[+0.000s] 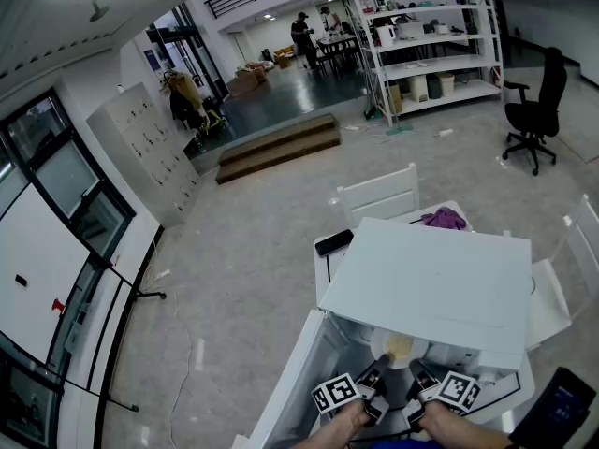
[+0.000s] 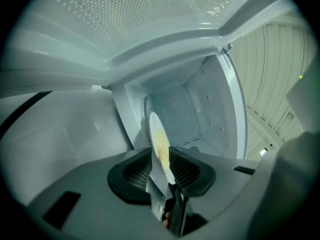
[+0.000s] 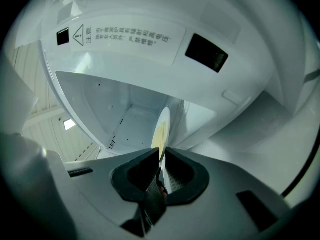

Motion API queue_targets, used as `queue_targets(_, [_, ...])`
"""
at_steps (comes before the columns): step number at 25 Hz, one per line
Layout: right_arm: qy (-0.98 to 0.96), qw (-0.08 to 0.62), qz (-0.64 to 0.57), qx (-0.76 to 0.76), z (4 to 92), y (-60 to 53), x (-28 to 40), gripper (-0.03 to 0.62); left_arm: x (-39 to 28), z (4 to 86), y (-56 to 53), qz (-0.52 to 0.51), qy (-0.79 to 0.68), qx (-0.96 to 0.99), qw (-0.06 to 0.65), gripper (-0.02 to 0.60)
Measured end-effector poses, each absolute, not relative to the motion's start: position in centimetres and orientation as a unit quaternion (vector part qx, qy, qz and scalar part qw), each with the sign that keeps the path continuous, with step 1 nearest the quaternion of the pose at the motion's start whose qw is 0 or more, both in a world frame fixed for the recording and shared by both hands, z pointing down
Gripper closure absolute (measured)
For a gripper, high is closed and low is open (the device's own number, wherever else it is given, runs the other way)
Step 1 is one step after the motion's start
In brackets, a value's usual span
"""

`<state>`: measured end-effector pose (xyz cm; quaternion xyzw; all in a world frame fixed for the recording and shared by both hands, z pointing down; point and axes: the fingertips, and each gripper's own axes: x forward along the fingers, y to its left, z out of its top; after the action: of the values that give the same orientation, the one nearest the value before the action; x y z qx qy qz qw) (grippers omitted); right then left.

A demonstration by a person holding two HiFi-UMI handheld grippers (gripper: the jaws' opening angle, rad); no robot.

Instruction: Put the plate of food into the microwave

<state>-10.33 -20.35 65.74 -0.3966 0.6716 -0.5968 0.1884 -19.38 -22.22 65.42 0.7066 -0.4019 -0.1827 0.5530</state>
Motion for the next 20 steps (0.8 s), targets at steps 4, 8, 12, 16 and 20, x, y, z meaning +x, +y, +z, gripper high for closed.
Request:
queue_targets(4, [0.675, 0.184, -0.594, -0.398, 65.67, -20.07, -10.23, 0.576, -19.53, 65.21, -21.74, -0.18, -0.404, 0.709, 0.55, 0.49])
queue_targets(8, [0.674, 0.185, -0.593, -0.398, 65.84, -20.29, -9.98, 0.576, -19.33, 65.28, -21.63, -0.179, -0.404, 0.712, 0.546, 0.491])
queue_targets(12, [0.675, 0.188, -0.592, -0.398, 65.72, -20.49, -10.04, 0.576, -19.31, 65.23, -21.71, -0.181, -0.405, 0.708, 0.549, 0.491])
queue_targets(16, [0.675, 0.191, -0.591, -0.399, 65.48, -20.68, -10.03, 0.576, -19.43, 65.22, -22.09, -0.189, -0.411, 0.697, 0.557, 0.501])
queue_targets(20, [0.674, 0.193, -0.59, -0.402, 65.49, -20.66, -10.07, 0.576, -19.59, 65.51, -22.42, -0.197, -0.418, 0.683, 0.566, 0.535])
